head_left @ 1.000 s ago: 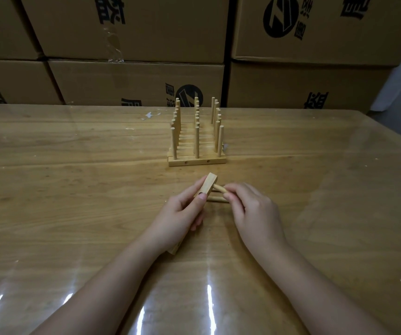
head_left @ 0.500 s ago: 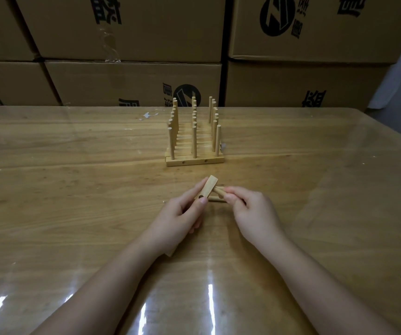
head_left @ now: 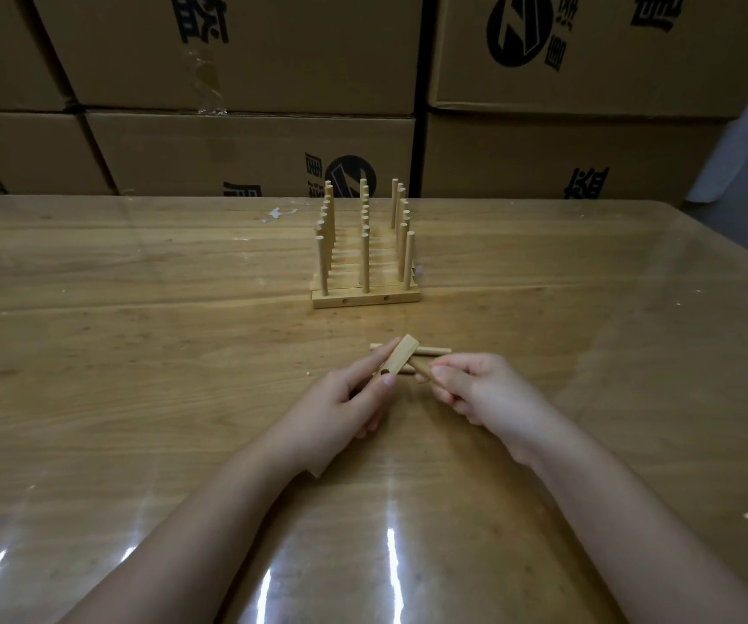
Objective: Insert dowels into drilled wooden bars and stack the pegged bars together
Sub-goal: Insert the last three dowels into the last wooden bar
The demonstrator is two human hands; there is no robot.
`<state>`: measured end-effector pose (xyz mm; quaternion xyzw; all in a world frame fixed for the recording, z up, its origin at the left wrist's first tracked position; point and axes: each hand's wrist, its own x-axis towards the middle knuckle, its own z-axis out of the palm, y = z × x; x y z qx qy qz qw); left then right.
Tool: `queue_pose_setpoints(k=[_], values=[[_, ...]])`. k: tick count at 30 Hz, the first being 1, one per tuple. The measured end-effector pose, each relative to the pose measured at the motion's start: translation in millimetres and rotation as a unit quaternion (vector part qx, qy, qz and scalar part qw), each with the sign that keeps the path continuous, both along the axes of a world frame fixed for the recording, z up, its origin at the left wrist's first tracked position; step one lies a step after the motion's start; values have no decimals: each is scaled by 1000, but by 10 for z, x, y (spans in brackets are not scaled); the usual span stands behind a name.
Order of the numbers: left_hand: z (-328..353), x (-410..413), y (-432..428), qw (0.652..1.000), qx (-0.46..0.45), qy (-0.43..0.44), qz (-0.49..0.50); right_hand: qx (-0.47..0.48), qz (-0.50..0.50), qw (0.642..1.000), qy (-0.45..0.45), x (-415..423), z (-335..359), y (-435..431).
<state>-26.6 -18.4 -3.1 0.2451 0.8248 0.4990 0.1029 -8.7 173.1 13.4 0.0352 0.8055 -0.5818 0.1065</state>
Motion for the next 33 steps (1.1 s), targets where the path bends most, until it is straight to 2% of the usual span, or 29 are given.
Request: queue_pose_setpoints(k=[2, 3, 5, 6, 7, 8, 12, 15, 20, 24, 29, 33], values=[[-9, -1, 19, 999, 37, -22, 11, 165, -14, 978, 129, 15, -1, -61], [-12, 0, 23, 998, 54, -32, 16, 253, -11, 950, 183, 22, -2, -94], [-14, -10, 25, 994, 89, -53, 24, 436, -3, 866, 246, 25, -7, -156], [-14, -19, 25, 993, 100, -61, 26, 495, -6, 826, 268, 19, -24, -178], [-13, -29, 25, 992, 106, -65, 27, 525, -8, 802, 284, 16, -32, -194], [-13, -35, 25, 992, 106, -68, 24, 534, -8, 793, 293, 19, -42, -207], [-25, -45, 4, 994, 88, -56, 12, 485, -33, 812, 323, 41, -100, -224], [-49, -33, 2, 997, 66, -33, 15, 446, -40, 840, 308, 42, -137, -207], [-85, -22, 0, 1000, 27, 3, 10, 347, -49, 913, 208, 4, -121, -205], [-87, -22, -5, 1000, 10, 23, 6, 295, -55, 941, 157, 16, -94, -209], [-81, -11, 14, 999, -1, 31, -11, 79, -47, 996, 4, 28, 24, -145], [-64, -9, -30, 998, 23, 23, -44, -110, 23, 985, -129, 41, 124, -35]])
